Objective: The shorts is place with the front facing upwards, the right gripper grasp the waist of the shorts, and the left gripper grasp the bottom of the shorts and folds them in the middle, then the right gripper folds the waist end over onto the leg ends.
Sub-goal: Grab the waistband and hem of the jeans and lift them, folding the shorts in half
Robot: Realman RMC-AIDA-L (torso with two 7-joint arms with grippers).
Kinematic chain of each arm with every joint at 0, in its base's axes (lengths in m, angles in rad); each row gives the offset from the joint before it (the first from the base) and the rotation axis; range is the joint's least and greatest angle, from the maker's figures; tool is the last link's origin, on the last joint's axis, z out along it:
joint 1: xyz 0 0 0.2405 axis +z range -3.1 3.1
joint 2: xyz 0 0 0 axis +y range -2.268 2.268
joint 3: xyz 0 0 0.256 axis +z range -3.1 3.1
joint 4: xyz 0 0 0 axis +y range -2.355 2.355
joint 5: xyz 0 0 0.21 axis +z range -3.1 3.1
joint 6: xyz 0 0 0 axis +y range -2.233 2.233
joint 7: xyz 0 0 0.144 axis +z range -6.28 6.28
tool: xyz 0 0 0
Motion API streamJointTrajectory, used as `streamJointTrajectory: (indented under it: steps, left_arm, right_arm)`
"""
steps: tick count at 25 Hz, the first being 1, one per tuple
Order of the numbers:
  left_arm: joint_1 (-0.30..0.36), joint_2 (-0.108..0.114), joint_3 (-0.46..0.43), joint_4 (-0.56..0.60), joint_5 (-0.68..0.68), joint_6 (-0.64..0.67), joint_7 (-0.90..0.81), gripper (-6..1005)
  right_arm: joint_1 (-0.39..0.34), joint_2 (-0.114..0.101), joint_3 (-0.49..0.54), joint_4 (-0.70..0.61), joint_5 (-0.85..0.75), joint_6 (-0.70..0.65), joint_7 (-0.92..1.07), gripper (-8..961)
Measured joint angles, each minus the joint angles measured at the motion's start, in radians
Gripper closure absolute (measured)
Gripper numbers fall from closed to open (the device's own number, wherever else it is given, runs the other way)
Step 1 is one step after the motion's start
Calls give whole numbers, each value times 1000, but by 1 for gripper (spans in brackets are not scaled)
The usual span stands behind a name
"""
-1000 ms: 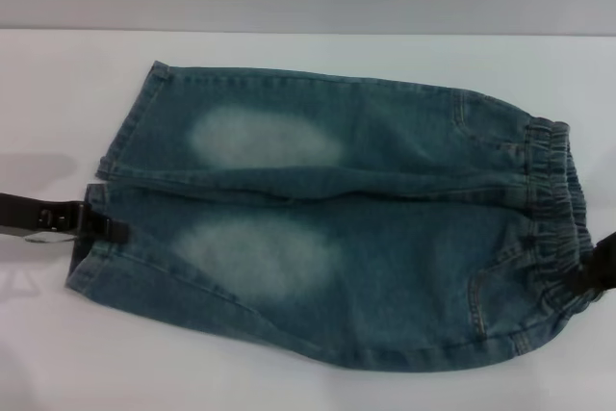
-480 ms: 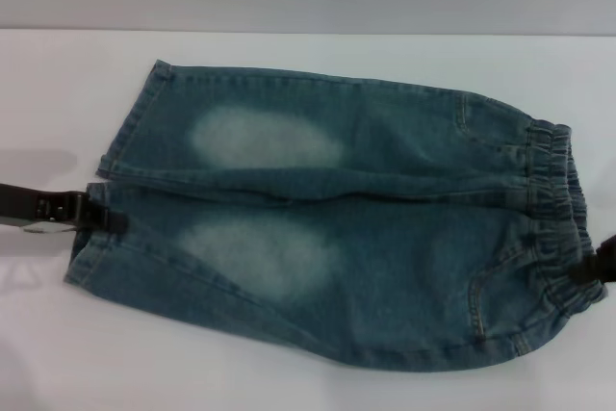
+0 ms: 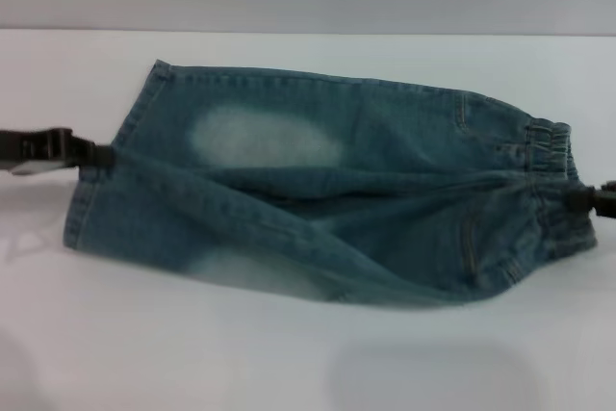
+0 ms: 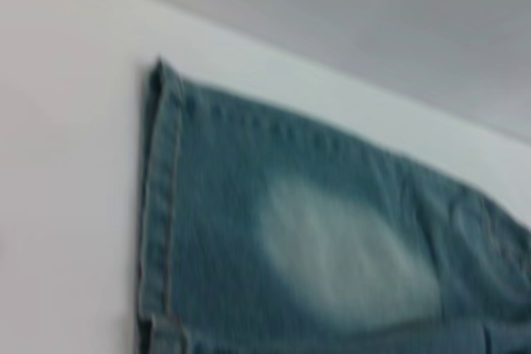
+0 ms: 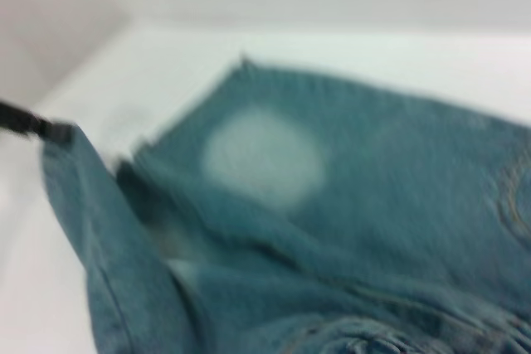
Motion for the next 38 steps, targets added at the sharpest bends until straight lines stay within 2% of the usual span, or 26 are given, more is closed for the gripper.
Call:
streamJointTrajectory:
  steps: [4, 7, 12, 14, 20, 29, 38]
  left_arm:
    - [-14, 0, -71, 4, -6, -18, 17, 984]
    - [-20, -1, -110, 5, -46, -25, 40, 984]
    - [-21, -4, -114, 5, -110, -71, 48, 983]
    - [-21, -7, -115, 5, -134, -91, 54, 983]
    - [-22, -21, -113, 1, -169, -148, 81, 983]
    - [-30, -40, -110, -2, -230, -239, 142, 983]
    - [-47, -81, -102, 2, -233, -308, 233, 983]
  right_arm:
    - [-29, 13, 4, 60, 119, 59, -50, 949]
    - [-40, 33, 12, 103, 193, 114, -99, 948]
    - [-56, 78, 19, 134, 285, 204, -188, 948]
    - [-58, 89, 23, 150, 311, 237, -220, 948]
    - [-50, 93, 38, 233, 364, 346, -302, 949]
    - [-47, 93, 40, 283, 429, 458, -365, 949]
    - [-32, 93, 40, 321, 436, 507, -401, 948]
